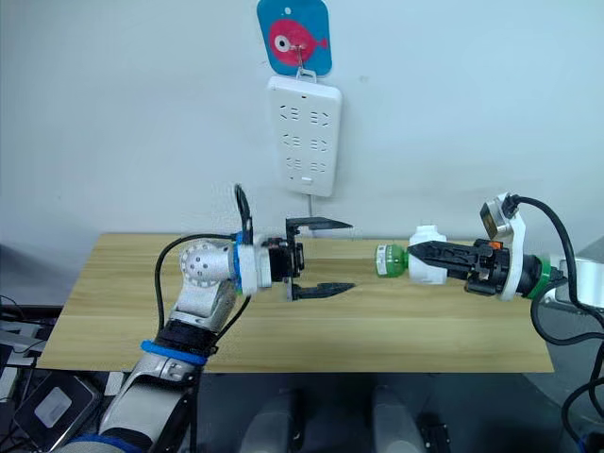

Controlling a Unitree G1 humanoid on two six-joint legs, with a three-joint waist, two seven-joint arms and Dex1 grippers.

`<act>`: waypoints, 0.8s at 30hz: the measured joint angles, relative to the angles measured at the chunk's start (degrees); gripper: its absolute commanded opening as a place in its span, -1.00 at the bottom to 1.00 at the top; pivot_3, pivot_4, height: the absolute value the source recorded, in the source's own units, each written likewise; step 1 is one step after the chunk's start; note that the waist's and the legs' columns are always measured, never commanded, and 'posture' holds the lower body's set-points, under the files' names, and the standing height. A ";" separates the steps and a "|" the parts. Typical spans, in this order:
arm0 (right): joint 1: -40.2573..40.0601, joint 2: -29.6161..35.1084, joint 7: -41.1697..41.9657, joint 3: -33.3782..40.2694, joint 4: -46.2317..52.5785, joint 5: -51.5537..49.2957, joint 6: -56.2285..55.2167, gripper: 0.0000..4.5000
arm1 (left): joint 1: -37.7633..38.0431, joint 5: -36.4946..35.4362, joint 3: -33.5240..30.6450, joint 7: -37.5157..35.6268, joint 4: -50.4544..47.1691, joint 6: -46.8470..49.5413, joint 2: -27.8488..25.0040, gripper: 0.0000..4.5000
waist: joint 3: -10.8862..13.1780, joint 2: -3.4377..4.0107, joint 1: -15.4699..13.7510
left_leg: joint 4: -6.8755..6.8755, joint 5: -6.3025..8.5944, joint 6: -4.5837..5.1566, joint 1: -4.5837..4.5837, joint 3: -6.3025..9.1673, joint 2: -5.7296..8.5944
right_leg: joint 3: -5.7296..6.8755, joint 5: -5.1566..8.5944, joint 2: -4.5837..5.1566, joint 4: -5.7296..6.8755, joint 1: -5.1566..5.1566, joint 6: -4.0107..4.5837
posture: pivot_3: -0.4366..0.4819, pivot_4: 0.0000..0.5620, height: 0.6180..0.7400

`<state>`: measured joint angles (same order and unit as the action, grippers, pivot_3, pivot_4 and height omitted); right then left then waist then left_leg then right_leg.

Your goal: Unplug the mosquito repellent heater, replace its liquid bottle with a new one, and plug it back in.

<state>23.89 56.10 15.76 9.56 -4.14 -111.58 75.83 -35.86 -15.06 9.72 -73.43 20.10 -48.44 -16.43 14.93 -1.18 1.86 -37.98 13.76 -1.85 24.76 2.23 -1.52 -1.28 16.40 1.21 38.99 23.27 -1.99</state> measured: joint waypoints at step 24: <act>2.68 -4.97 -1.44 -0.19 3.09 0.01 -0.12 0.42 | -11.20 22.57 4.26 27.09 22.50 -28.65 4.10 0.98 | 0.00 0.00 0.86 | -0.01 0.01 0.03 0.01 0.08 -0.01 | 0.09 -0.02 -0.02 0.02 0.00 -0.04 | -0.34 -0.13 1.00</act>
<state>26.58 51.13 14.32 9.37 -1.05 -111.57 75.71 -47.06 7.51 13.98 -46.34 42.59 -77.10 -12.34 14.93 -1.19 2.72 -38.00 13.77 -1.82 24.77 2.31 -1.53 -1.19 16.38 1.18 39.02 23.27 -2.03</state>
